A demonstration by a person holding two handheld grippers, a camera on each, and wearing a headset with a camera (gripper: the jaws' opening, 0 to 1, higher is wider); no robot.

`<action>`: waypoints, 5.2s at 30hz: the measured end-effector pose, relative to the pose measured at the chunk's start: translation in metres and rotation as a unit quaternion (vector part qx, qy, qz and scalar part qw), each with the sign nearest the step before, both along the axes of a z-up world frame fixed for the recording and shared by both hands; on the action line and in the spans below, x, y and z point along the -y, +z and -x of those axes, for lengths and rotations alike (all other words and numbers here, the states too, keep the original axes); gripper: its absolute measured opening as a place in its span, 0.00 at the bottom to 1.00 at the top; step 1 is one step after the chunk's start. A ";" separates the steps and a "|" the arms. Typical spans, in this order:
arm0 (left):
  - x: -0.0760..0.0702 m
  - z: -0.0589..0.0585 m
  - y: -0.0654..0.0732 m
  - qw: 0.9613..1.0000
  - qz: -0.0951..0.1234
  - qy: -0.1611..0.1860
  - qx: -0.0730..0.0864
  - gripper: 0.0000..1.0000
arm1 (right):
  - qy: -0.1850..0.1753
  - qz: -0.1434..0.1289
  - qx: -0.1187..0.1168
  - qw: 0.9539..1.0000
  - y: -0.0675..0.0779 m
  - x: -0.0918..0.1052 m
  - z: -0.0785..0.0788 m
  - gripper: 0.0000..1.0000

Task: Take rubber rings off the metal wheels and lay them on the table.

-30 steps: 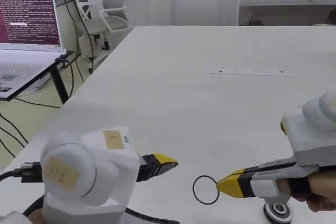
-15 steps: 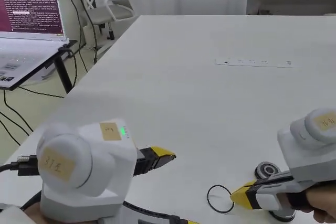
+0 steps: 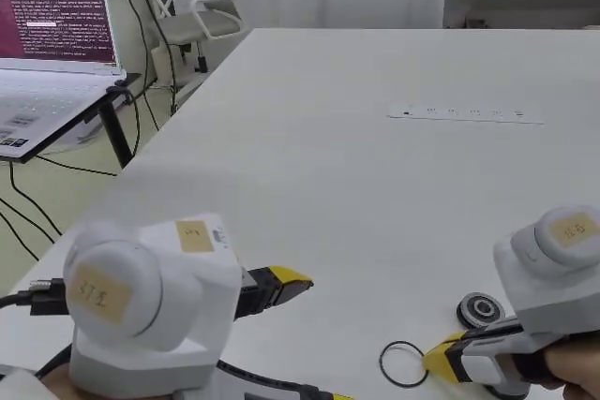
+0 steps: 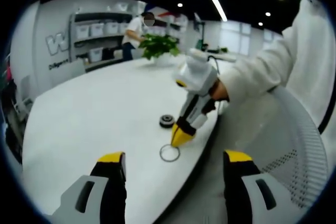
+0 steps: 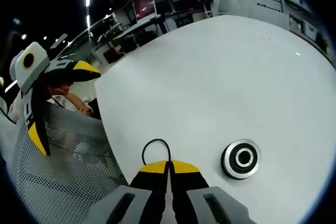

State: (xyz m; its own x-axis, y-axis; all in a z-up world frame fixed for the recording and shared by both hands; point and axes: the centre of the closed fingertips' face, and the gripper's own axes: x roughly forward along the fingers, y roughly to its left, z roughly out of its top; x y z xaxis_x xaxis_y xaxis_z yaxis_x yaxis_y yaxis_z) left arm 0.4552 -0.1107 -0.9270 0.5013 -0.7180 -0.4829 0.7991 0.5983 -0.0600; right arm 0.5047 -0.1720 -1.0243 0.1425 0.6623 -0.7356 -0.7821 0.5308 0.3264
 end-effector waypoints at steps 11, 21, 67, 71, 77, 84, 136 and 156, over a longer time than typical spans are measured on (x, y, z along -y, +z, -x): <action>-0.002 -0.001 0.000 1.000 0.001 0.005 0.000 0.77 | -0.011 -0.003 -0.001 1.000 0.000 0.003 -0.003 0.00; -0.002 -0.001 -0.002 1.000 -0.001 0.008 -0.005 0.77 | -0.031 -0.013 0.011 0.999 0.009 0.006 -0.015 0.04; -0.003 -0.001 -0.006 1.000 -0.012 -0.002 -0.013 0.77 | -0.140 -0.198 0.084 0.966 0.122 0.026 -0.063 0.08; -0.004 -0.002 -0.006 1.000 -0.017 -0.002 -0.011 0.78 | -0.143 -0.213 0.106 0.961 0.136 0.038 -0.064 0.10; -0.002 -0.003 -0.002 1.000 -0.017 -0.012 0.003 0.76 | -0.141 -0.223 0.135 0.955 0.152 0.057 -0.063 0.14; 0.001 -0.004 0.007 0.999 -0.026 -0.034 0.028 0.77 | -0.076 -0.217 0.165 0.959 0.166 0.062 -0.044 0.17; 0.124 -0.094 0.026 0.974 -0.039 -0.171 0.145 0.58 | -0.028 -0.114 0.143 0.983 0.089 0.084 -0.026 0.22; 0.144 -0.064 -0.027 0.977 -0.019 -0.202 0.068 0.40 | 0.039 -0.026 0.082 0.996 0.039 0.081 0.002 0.20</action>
State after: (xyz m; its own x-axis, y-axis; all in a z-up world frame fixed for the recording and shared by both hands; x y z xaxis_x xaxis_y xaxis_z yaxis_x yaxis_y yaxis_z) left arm 0.5196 -0.2551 -0.9539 0.2424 -0.8534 -0.4614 0.9694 0.2324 0.0794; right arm 0.5024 -0.2533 -0.9853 0.2036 0.7130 -0.6710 -0.8657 0.4512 0.2168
